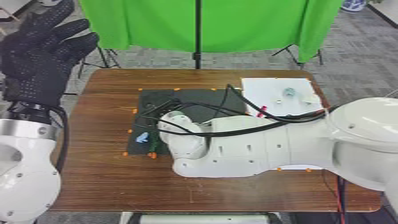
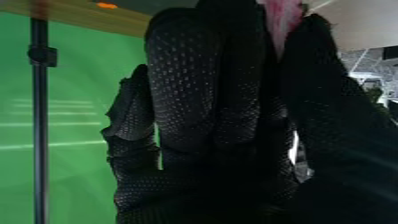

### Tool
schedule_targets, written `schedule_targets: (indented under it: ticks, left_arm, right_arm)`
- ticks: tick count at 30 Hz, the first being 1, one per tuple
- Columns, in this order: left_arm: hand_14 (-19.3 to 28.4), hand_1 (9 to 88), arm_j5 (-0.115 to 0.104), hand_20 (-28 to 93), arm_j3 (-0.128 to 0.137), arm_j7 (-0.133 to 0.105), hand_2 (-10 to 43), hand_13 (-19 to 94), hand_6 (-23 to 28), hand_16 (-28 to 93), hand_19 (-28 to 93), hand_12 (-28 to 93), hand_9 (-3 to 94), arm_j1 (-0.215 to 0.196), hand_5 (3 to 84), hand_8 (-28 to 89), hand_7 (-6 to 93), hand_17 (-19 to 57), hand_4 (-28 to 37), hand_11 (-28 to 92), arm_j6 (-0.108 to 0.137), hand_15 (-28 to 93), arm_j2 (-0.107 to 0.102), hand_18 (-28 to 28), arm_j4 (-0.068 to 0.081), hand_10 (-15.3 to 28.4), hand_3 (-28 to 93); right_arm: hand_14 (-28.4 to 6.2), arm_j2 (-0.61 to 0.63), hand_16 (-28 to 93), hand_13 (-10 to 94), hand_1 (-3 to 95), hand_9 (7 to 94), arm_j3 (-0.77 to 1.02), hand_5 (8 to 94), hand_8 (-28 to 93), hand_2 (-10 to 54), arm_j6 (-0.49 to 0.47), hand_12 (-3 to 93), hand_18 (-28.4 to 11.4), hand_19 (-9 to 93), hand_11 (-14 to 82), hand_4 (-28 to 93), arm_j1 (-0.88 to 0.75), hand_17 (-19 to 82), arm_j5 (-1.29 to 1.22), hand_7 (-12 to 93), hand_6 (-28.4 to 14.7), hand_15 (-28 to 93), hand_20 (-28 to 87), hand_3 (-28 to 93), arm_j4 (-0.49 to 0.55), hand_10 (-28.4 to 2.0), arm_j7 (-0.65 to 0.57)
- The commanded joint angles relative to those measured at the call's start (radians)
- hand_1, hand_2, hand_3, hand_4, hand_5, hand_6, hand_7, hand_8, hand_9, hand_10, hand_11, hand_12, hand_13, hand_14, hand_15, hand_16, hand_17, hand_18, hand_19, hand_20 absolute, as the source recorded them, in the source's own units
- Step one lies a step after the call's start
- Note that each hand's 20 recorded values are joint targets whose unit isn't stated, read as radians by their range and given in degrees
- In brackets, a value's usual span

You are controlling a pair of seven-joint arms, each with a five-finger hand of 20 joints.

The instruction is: Arrange flowers

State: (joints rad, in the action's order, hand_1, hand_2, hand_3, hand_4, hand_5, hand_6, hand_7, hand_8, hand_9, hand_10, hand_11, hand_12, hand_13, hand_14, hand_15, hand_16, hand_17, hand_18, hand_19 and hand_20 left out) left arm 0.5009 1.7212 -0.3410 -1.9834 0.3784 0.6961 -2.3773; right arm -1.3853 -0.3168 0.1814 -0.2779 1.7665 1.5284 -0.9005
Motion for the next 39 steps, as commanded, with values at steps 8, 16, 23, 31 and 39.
schedule_targets:
  ticks: [8,16,23,31,39]
  left_arm:
    - [28.1,22.0,-0.004,3,-0.010,0.000,12.2,24,11.1,-13,73,9,30.6,-0.016,36.2,-9,13.2,-5.7,-28.3,30,-0.010,58,0.012,25.7,0.005,20.9,75]
    - [28.1,22.0,-0.001,3,0.007,0.012,12.2,24,11.1,-13,73,9,30.6,-0.039,36.1,-9,13.3,-5.7,-28.3,31,-0.009,58,0.021,25.7,0.002,20.9,75]
    - [28.2,21.9,0.003,2,0.064,0.030,12.2,24,11.1,-13,73,9,30.7,-0.106,36.2,-9,13.3,-5.7,-28.3,31,0.000,58,0.043,25.7,-0.011,20.9,75]
    - [28.1,22.0,0.000,2,0.158,0.032,12.2,24,11.1,-13,73,9,30.8,-0.269,36.2,-9,13.2,-5.7,-28.3,31,0.043,58,0.098,25.7,-0.053,20.9,75]
    - [28.1,21.7,-0.013,1,0.201,0.001,12.2,24,11.1,-13,74,9,30.7,-0.384,36.2,-9,13.2,-5.7,-28.3,30,0.062,58,0.155,25.7,-0.073,20.9,75]
  right_arm:
    - [-4.9,-0.018,19,83,44.0,92.3,-0.007,71.6,-13,-9.5,0.047,17.8,-19.6,91,28.0,-28,0.027,33,0.002,17,3.0,57,31,58,-0.017,-7.2,-0.053]
    - [-5.0,0.001,19,83,42.5,92.2,0.009,70.4,-13,-9.5,0.064,17.9,-19.8,91,28.3,-28,0.016,33,0.010,17,2.4,57,30,58,-0.005,-7.5,-0.034]
    - [-5.9,0.040,19,81,33.5,90.8,0.026,69.4,-13,-7.8,0.130,18.1,-20.9,90,28.9,-28,0.020,31,0.013,17,1.7,58,31,68,0.039,-8.6,0.021]
    - [-7.3,0.150,18,76,28.5,85.8,0.124,65.8,-13,-3.6,0.076,17.4,-21.5,87,28.2,-28,-0.017,28,0.047,17,0.9,59,31,73,0.129,-10.2,0.077]
    - [-8.9,0.360,15,71,27.2,77.7,0.321,59.7,-13,-3.4,0.004,15.8,-21.7,83,25.5,-28,-0.163,26,0.057,16,-0.8,57,30,75,0.244,-12.3,0.052]
